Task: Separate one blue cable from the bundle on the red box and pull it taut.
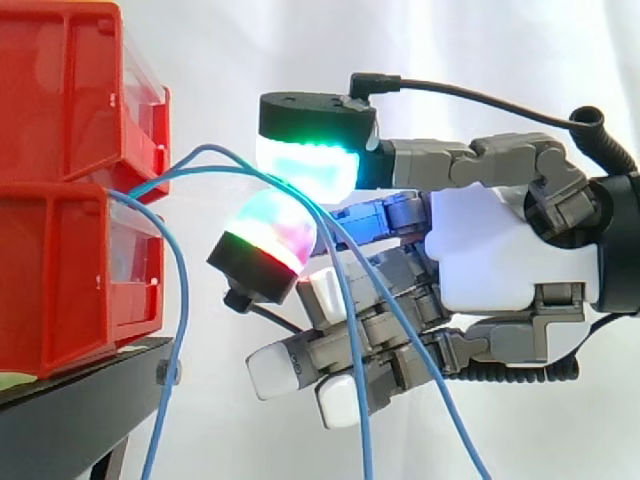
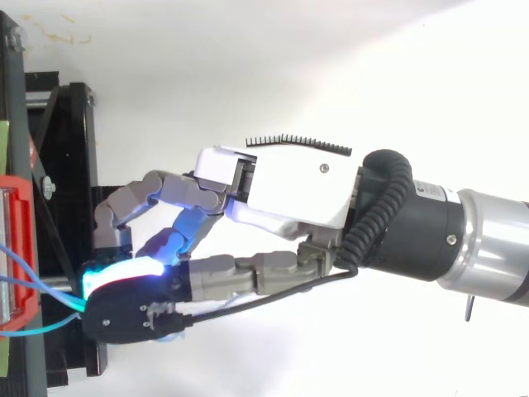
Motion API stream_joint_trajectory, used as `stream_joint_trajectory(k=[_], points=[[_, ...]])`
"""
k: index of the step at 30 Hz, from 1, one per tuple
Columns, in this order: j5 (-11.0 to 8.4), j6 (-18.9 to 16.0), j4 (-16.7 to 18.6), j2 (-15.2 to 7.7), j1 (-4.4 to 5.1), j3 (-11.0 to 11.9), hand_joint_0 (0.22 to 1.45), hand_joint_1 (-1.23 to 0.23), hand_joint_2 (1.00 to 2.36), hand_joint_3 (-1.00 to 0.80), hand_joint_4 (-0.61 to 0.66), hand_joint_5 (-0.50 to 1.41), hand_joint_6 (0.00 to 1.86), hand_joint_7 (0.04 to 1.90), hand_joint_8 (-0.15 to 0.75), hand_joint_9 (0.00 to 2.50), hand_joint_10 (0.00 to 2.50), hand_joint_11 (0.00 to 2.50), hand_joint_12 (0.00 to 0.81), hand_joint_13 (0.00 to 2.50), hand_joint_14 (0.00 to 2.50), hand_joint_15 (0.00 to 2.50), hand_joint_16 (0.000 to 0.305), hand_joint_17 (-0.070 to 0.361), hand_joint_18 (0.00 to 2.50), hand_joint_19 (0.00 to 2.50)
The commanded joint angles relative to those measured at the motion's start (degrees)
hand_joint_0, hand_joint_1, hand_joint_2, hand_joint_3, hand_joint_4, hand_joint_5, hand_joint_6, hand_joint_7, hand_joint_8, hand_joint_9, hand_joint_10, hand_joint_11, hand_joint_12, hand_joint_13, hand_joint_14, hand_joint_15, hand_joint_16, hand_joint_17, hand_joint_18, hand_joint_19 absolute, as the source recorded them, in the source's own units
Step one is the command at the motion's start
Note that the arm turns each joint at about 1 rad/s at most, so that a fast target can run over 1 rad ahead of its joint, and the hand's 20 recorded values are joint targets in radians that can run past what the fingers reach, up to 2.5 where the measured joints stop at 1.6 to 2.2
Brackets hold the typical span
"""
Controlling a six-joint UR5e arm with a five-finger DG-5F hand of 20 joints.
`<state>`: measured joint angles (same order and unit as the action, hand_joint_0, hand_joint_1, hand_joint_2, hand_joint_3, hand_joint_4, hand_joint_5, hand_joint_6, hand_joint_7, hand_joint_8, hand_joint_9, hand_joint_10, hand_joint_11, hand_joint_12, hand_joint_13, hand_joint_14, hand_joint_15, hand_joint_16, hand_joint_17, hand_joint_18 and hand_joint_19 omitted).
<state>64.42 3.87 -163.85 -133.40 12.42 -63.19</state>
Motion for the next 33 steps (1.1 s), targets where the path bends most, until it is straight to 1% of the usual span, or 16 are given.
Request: stream_joint_trajectory(k=[1,2,3,5,8,12,14,15,16,17,22,25,27,29,30,33], points=[[0.01,0.0,0.0,0.0,-0.03,0.1,0.53,-0.41,1.17,-0.18,0.16,-0.15,0.87,1.09,0.431,1.17,0.01,0.61,0.507,0.96,0.01,0.38,0.065,0.147,0.93,0.38],[0.01,0.0,0.1,0.1,-0.03,0.0,0.54,-0.42,1.11,-0.17,0.16,-0.15,0.87,1.09,0.430,1.17,0.01,0.60,0.506,0.95,0.01,0.38,0.065,0.145,0.93,0.38],[0.01,0.0,0.1,0.1,-0.03,0.0,0.56,-0.44,1.00,-0.16,0.16,-0.15,0.87,1.09,0.436,1.18,0.01,0.62,0.502,0.95,0.01,0.38,0.064,0.144,0.92,0.39],[-0.17,0.0,0.1,0.0,-0.03,0.0,0.55,-0.44,1.01,-0.23,0.16,-0.15,0.87,1.09,0.423,1.17,0.01,0.62,0.493,0.94,0.01,0.39,0.061,0.138,0.89,0.40],[0.01,0.0,0.1,0.0,-0.03,0.0,0.50,-0.43,1.01,-0.38,0.15,-0.16,0.86,1.14,0.386,1.13,0.02,0.64,0.447,0.89,0.01,0.41,0.052,0.116,0.80,0.46],[0.09,-0.1,-0.1,0.0,-0.03,0.0,0.47,-0.44,1.00,-0.50,0.17,-0.15,0.86,1.13,0.400,1.13,0.02,0.65,0.465,0.91,0.01,0.41,0.054,0.122,0.84,0.44],[0.09,-0.1,-0.1,0.0,-0.03,0.0,0.45,-0.51,1.00,-0.50,0.17,-0.15,0.86,1.13,0.405,1.14,0.02,0.65,0.471,0.92,0.01,0.40,0.056,0.126,0.86,0.43],[0.01,-0.1,-0.1,0.0,-0.03,0.0,0.45,-0.57,1.00,-0.50,0.18,-0.15,0.86,1.14,0.412,1.14,0.01,0.65,0.474,0.92,0.01,0.40,0.056,0.126,0.87,0.43],[0.01,-0.1,0.0,0.0,-0.03,0.0,0.45,-0.59,1.00,-0.50,0.18,-0.15,0.86,1.13,0.408,1.13,0.02,0.65,0.472,0.93,0.01,0.40,0.056,0.126,0.87,0.42],[0.01,-0.1,0.0,0.1,0.06,0.0,0.46,-0.68,1.00,-0.50,0.18,-0.16,0.86,1.13,0.404,1.12,0.02,0.67,0.468,0.92,0.01,0.40,0.055,0.123,0.87,0.43],[0.09,-0.1,-0.1,0.0,-0.03,0.0,0.52,-0.78,1.00,-0.50,0.16,-0.16,0.88,1.15,0.371,1.09,0.02,0.68,0.436,0.90,0.01,0.41,0.048,0.108,0.84,0.45],[0.09,-0.1,-0.1,0.1,-0.03,0.0,0.59,-0.79,1.01,-0.34,0.13,-0.16,0.88,1.16,0.356,1.09,0.02,0.69,0.412,0.89,0.02,0.42,0.045,0.101,0.82,0.45],[0.09,-0.1,-0.1,0.1,-0.03,0.0,0.58,-0.78,1.02,-0.24,0.09,-0.15,0.88,1.18,0.350,1.09,0.02,0.68,0.409,0.89,0.01,0.41,0.045,0.101,0.82,0.46],[0.01,-0.1,0.0,0.0,-0.03,0.0,0.57,-0.77,1.02,-0.19,0.09,-0.15,0.88,1.20,0.351,1.09,0.02,0.67,0.409,0.89,0.01,0.41,0.045,0.102,0.82,0.46],[0.01,-0.1,0.0,0.1,-0.03,0.0,0.57,-0.74,1.01,-0.17,0.09,-0.15,0.87,1.15,0.373,1.12,0.02,0.62,0.443,0.92,0.01,0.39,0.052,0.118,0.88,0.41],[0.01,-0.1,0.0,0.1,-0.03,0.0,0.57,-0.67,1.01,-0.12,0.10,-0.14,0.86,1.13,0.395,1.15,0.01,0.57,0.470,0.94,0.01,0.38,0.059,0.133,0.92,0.39]])
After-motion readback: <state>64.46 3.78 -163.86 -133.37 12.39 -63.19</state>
